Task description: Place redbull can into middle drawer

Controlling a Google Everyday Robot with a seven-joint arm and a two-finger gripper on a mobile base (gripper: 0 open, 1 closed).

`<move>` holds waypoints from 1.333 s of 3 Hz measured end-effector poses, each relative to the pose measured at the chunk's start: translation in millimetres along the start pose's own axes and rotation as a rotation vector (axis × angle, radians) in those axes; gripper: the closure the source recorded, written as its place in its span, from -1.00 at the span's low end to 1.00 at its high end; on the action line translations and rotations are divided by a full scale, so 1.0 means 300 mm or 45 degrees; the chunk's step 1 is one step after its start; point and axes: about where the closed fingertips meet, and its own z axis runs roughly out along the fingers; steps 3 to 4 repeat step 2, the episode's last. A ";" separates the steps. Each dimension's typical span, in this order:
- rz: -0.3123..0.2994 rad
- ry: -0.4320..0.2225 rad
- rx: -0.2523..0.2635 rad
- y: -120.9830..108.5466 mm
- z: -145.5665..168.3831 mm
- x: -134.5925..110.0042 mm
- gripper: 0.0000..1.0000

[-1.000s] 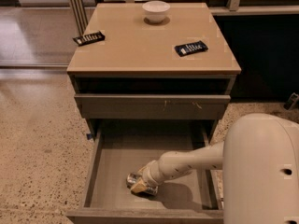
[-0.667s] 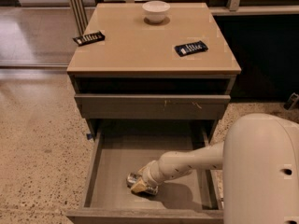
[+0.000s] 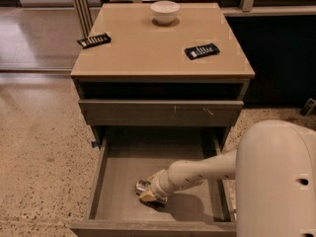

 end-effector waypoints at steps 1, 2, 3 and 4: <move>0.000 0.000 0.000 0.000 0.000 0.000 -1.00; 0.000 0.000 0.000 0.000 0.000 0.000 -1.00; 0.000 0.000 0.000 0.000 0.000 0.000 -1.00; 0.000 0.000 0.000 0.000 0.000 0.000 -1.00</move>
Offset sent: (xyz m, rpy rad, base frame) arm 0.0000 0.0000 0.0000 0.0000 0.0000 0.0000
